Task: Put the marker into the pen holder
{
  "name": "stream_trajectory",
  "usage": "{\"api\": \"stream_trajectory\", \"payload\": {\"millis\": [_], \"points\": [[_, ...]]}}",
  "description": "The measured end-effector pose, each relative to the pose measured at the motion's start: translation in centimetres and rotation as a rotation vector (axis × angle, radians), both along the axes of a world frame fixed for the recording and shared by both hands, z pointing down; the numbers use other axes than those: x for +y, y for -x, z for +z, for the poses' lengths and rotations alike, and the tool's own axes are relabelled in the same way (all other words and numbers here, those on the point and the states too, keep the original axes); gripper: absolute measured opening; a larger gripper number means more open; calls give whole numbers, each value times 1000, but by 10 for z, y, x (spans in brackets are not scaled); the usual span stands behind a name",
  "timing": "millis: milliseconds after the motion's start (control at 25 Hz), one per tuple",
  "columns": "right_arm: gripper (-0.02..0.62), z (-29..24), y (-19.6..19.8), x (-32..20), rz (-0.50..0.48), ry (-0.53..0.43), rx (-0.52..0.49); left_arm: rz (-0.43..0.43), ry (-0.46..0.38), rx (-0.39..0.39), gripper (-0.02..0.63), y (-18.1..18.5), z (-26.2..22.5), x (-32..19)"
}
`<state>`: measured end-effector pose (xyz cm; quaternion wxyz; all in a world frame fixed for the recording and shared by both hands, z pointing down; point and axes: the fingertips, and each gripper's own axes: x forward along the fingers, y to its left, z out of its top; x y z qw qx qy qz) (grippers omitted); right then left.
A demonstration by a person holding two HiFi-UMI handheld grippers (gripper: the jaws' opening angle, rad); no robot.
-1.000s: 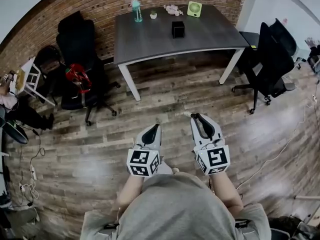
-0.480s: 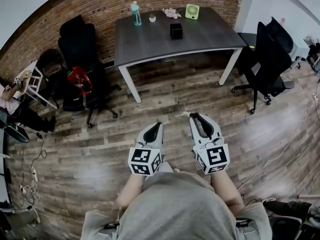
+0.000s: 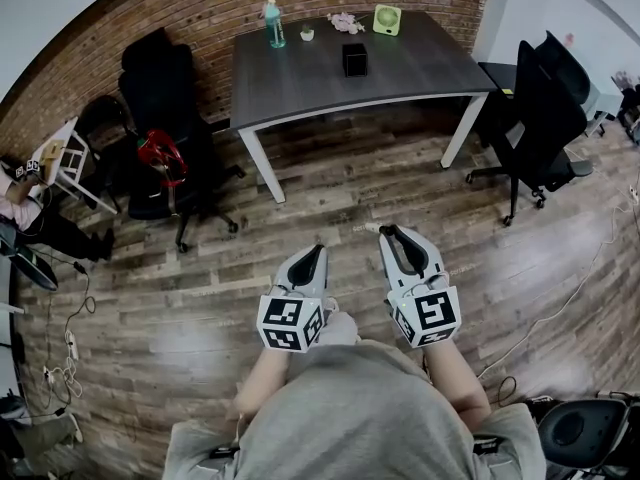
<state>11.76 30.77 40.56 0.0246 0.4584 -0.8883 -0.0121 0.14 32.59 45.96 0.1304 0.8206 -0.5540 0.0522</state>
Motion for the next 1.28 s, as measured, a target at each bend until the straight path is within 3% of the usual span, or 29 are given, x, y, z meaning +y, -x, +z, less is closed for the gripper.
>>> {"api": "stream_trajectory", "payload": {"millis": [600,1280], "points": [[71,9,2,-36,3,7,8,10,20,3,18,-1,12,-37],[71,-2,22,-167,44,9,12,42,31,26,18,21,8,-167]]}}
